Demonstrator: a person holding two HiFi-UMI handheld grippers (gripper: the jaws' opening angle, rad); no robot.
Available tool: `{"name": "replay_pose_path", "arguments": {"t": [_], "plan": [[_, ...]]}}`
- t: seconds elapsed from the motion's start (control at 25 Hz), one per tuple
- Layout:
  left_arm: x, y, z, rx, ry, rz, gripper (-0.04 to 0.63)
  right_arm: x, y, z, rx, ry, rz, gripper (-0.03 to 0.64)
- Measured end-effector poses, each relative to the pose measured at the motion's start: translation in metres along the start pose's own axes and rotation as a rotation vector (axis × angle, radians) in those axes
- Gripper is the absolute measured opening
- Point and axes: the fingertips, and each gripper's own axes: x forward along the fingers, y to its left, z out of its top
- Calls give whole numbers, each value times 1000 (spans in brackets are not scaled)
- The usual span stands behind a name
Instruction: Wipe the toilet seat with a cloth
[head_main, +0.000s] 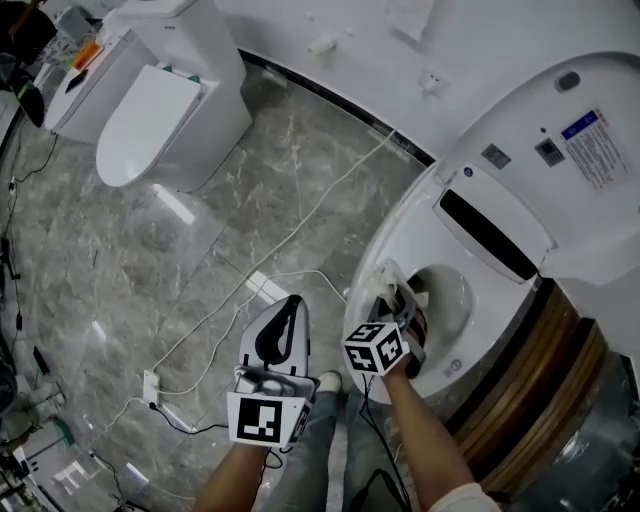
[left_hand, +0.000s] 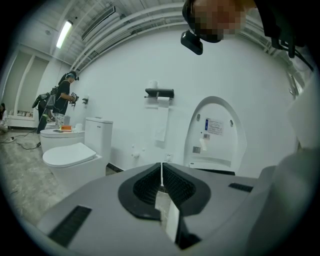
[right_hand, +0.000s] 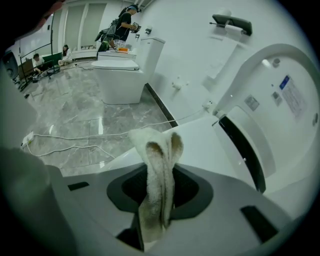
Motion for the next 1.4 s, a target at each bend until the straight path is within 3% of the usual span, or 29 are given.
{"name": "replay_pose_path", "arguments": {"t": [0.76, 1.04, 1.4], "plan": [[47, -50, 3, 31, 6, 12, 17, 56, -109, 26, 63, -1, -36, 100], [60, -81, -7, 24, 36, -28, 17, 51, -139, 2, 92, -12, -60, 100], [74, -131, -13, 29, 43, -100, 17, 39, -178, -61, 144, 32, -100, 100]]}}
